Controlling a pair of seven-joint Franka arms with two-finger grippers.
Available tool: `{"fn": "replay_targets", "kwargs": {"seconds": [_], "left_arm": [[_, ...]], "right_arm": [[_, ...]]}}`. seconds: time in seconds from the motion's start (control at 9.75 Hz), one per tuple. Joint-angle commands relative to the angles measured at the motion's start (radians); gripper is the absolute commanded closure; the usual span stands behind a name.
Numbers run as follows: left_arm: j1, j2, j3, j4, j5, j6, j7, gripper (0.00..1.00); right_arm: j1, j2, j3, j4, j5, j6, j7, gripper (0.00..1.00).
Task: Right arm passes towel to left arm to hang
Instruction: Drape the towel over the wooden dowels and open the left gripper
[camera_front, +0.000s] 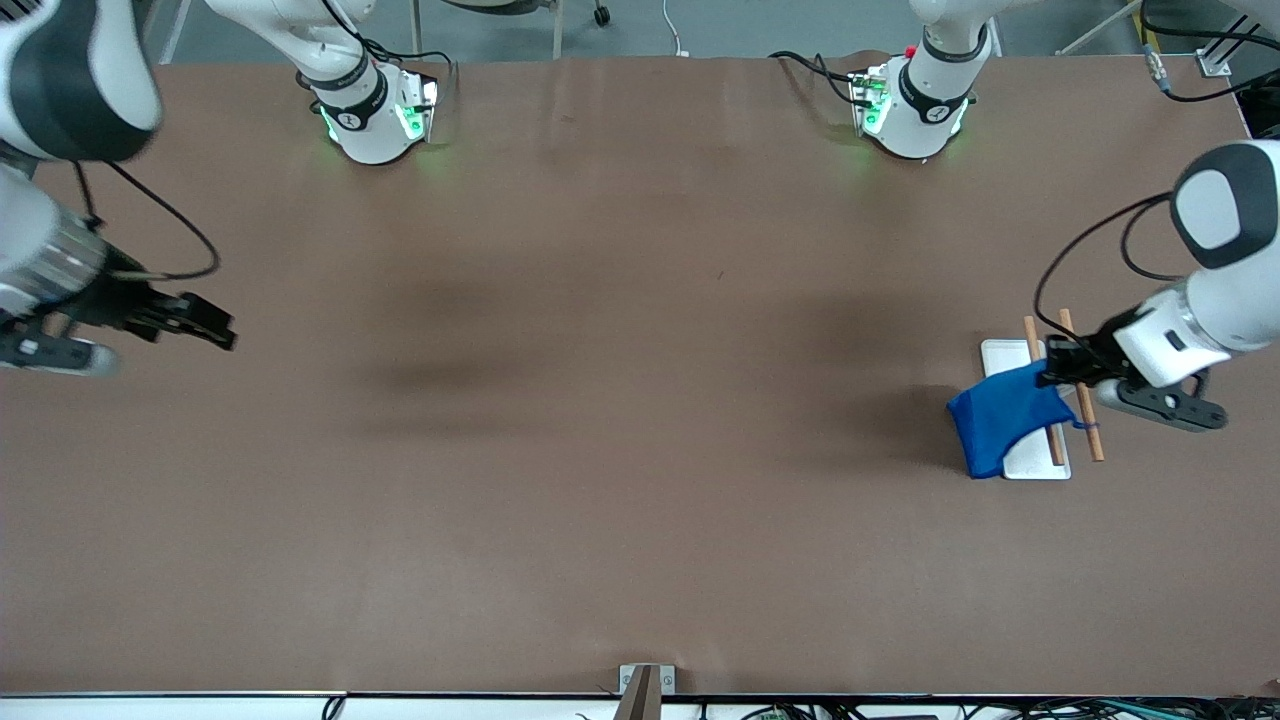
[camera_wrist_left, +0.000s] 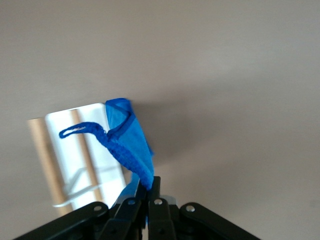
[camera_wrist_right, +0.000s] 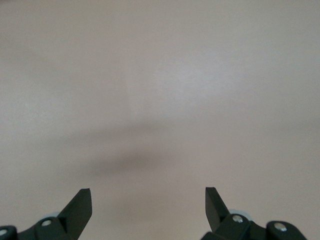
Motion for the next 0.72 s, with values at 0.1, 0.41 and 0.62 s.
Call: {"fn": "replay_targets", "kwargs": {"seconds": [0.1,0.41,0.62], "left_arm": [[0.077,0.045,-0.007,-0.019,0.099,0.07,0.045,1.0],[0.169,0.035,-0.009,-0.051,0.139,0.07,0.175,1.0],[0.22,0.035,-0.007,-0.051,0.139,0.063,0.238,1.0]], "right_arm": [[0.019,-0.037,-0.101,0.143,-0.021,-0.191,-0.033,0.0],[0.019,-0.049,-0.13,0.165,-0.022,-0.24,-0.053,0.0],[0.033,-0.048,-0.138,0.164,-0.035,-0.223,-0.075,0.0]]}}
